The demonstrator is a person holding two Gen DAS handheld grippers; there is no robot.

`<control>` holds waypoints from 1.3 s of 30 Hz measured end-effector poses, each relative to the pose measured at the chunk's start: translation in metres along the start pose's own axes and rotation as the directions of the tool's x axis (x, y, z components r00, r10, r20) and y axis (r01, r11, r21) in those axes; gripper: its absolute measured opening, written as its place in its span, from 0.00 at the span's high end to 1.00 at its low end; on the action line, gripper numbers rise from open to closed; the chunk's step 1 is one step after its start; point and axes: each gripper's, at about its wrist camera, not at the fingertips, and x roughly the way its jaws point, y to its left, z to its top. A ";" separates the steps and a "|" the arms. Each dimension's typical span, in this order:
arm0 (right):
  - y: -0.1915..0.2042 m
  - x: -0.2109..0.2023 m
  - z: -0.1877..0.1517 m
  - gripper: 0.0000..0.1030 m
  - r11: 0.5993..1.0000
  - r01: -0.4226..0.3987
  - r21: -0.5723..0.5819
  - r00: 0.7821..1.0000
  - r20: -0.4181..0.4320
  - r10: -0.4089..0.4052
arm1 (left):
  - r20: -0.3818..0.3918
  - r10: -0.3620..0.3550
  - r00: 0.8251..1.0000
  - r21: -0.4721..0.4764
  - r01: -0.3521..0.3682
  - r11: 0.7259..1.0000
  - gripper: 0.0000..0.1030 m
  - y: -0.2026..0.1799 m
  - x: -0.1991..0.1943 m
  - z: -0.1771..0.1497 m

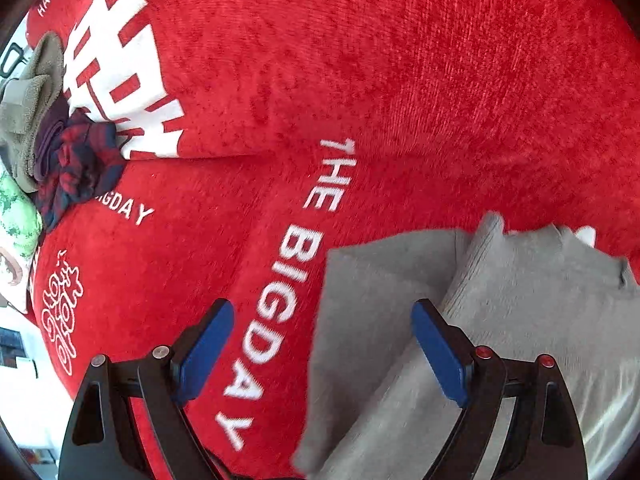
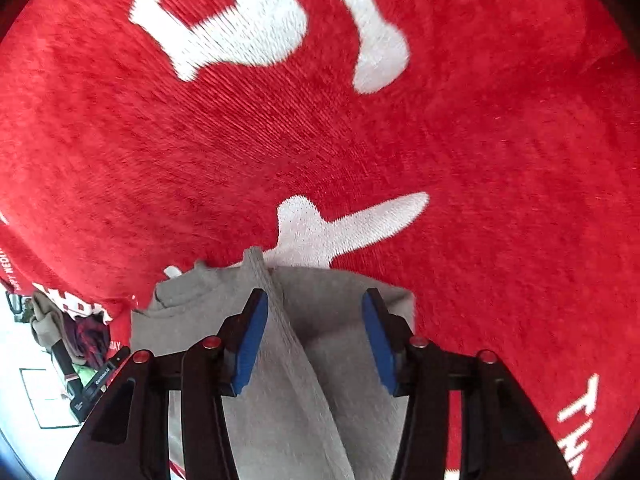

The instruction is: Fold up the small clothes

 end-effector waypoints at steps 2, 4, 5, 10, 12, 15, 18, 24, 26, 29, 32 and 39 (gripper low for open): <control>0.000 -0.009 -0.008 0.47 1.000 -0.021 -0.007 1.000 -0.005 0.021 | 0.001 -0.024 1.000 -0.004 0.024 1.000 0.12 0.008 -0.011 -0.006; -0.006 -0.018 -0.014 0.47 0.999 -0.043 -0.005 0.999 -0.009 0.043 | -0.007 -0.052 0.999 0.005 0.053 0.999 0.12 0.014 -0.022 -0.015; -0.003 -0.020 -0.020 0.46 0.998 -0.059 -0.006 0.998 -0.016 0.059 | -0.014 -0.065 0.998 0.012 0.065 0.998 0.12 0.013 -0.025 -0.019; 0.028 -0.019 -0.068 0.44 0.991 -0.127 -0.040 0.989 -0.077 0.124 | -0.078 -0.130 0.988 0.046 0.134 0.990 0.12 0.018 -0.033 -0.045; 0.043 -0.013 -0.093 0.41 0.983 -0.177 -0.048 0.978 -0.123 0.170 | -0.100 -0.168 0.981 0.051 0.173 0.984 0.12 0.024 -0.035 -0.058; 0.070 0.010 -0.144 0.36 0.962 -0.270 -0.027 0.939 -0.229 0.257 | -0.126 -0.230 0.965 0.070 0.240 0.968 0.12 0.033 -0.039 -0.076; 0.084 0.039 -0.202 0.36 0.940 -0.336 0.068 0.890 -0.305 0.340 | -0.156 -0.317 0.936 0.095 0.334 0.938 0.12 0.042 -0.037 -0.093; 0.087 0.087 -0.277 0.36 0.886 -0.323 0.332 0.886 -0.223 0.407 | -0.217 -0.413 0.885 0.165 0.450 0.878 0.30 0.045 -0.029 -0.114; 0.087 0.093 -0.288 0.36 0.850 -0.345 0.398 0.893 -0.141 0.428 | -0.241 -0.445 0.862 0.177 0.490 0.853 0.45 0.045 -0.022 -0.116; 0.085 0.092 -0.292 0.36 0.799 -0.381 0.465 0.893 -0.038 0.448 | -0.276 -0.489 0.827 0.160 0.542 0.825 0.88 0.044 -0.013 -0.116; 0.089 0.090 -0.281 0.94 0.802 -0.371 0.467 0.908 0.000 0.419 | -0.278 -0.528 0.803 0.163 0.581 0.798 0.94 0.047 -0.014 -0.114; 0.113 0.064 -0.273 0.93 0.937 -0.278 0.209 0.948 -0.095 0.303 | -0.251 -0.521 0.816 0.247 0.574 0.780 0.94 0.057 -0.031 -0.133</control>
